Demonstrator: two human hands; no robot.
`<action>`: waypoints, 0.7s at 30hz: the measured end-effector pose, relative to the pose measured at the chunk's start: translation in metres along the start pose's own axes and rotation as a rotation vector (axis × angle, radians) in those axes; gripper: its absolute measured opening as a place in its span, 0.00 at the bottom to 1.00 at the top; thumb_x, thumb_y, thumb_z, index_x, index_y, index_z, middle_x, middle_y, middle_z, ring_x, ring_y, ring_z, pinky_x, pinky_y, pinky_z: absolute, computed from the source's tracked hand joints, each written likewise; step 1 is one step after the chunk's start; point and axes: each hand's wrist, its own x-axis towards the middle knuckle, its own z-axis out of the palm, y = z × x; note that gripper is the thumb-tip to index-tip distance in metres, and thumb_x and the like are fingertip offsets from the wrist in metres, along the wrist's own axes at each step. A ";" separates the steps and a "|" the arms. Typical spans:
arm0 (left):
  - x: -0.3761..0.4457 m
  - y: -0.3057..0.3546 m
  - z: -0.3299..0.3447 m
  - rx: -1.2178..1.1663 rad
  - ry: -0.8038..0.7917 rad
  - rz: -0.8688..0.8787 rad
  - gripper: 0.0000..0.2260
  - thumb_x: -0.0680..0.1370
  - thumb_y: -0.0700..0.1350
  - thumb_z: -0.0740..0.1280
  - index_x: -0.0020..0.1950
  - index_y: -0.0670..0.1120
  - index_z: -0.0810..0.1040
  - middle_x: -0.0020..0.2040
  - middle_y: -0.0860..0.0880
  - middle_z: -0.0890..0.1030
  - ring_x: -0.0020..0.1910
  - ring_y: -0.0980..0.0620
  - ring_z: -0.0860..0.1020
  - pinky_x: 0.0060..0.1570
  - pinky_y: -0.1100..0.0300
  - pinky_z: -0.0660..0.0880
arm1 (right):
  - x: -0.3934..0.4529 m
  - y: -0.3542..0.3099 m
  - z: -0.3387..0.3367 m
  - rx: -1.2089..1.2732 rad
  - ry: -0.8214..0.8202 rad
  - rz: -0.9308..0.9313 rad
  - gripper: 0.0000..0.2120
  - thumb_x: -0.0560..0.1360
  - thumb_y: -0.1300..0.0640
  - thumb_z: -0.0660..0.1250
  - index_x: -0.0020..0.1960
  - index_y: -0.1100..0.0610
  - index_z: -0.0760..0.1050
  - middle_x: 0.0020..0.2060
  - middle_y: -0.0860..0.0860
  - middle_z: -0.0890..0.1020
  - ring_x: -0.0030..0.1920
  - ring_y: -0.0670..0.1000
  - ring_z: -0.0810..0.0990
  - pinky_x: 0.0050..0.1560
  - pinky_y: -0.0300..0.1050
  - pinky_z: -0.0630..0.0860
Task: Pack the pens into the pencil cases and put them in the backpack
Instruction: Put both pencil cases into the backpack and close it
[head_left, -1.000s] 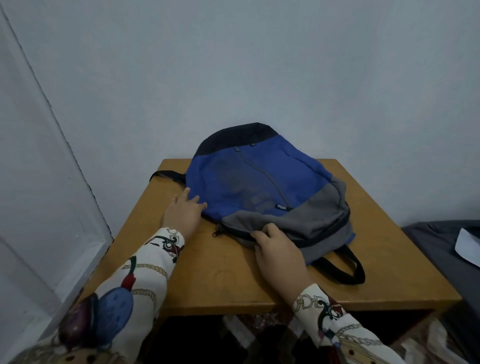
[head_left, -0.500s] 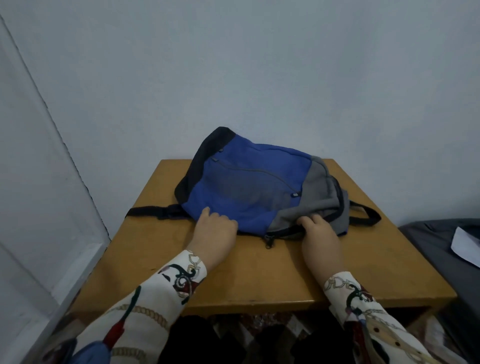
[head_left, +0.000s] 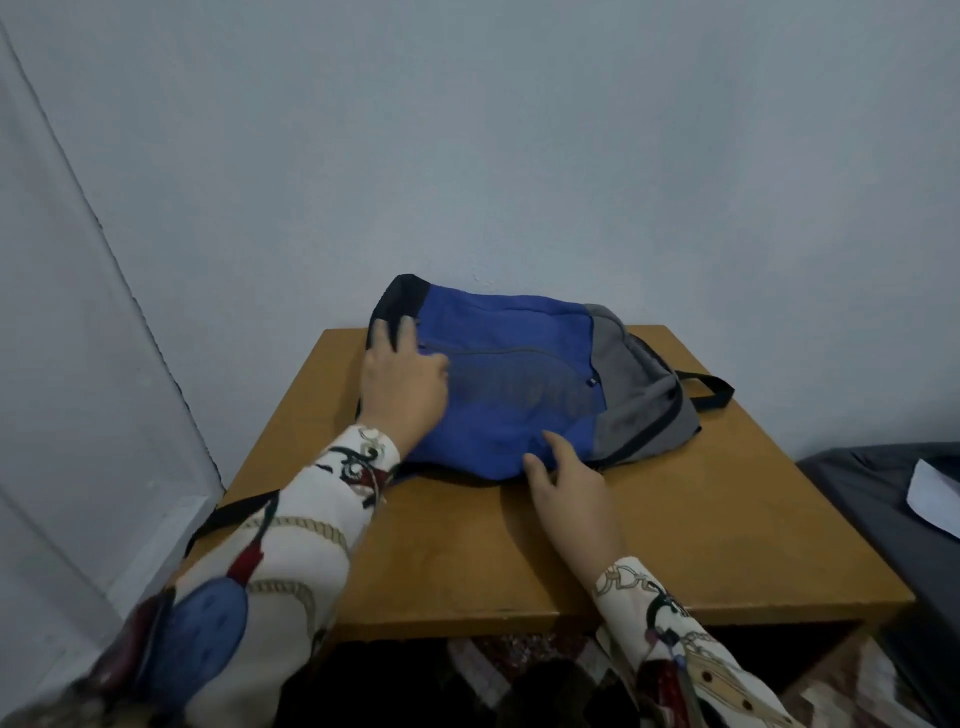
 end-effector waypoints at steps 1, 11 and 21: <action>0.006 -0.010 -0.003 0.017 -0.041 -0.073 0.14 0.82 0.48 0.57 0.62 0.54 0.79 0.78 0.40 0.52 0.75 0.32 0.51 0.70 0.43 0.56 | 0.001 -0.003 0.000 0.035 -0.021 0.030 0.22 0.82 0.45 0.58 0.74 0.50 0.65 0.42 0.49 0.81 0.41 0.50 0.81 0.42 0.47 0.78; -0.005 -0.022 -0.019 -0.158 -0.221 -0.284 0.08 0.77 0.39 0.62 0.38 0.40 0.69 0.65 0.38 0.63 0.35 0.46 0.69 0.40 0.53 0.70 | 0.023 -0.005 -0.004 0.472 -0.036 0.280 0.19 0.81 0.54 0.64 0.68 0.62 0.73 0.44 0.51 0.80 0.41 0.50 0.80 0.37 0.43 0.78; -0.048 0.036 -0.050 -0.009 -0.195 0.089 0.20 0.83 0.50 0.56 0.33 0.43 0.65 0.35 0.49 0.69 0.38 0.49 0.72 0.36 0.59 0.64 | 0.048 0.018 -0.043 0.624 0.110 0.297 0.32 0.80 0.54 0.66 0.79 0.60 0.57 0.77 0.56 0.62 0.72 0.59 0.67 0.71 0.59 0.67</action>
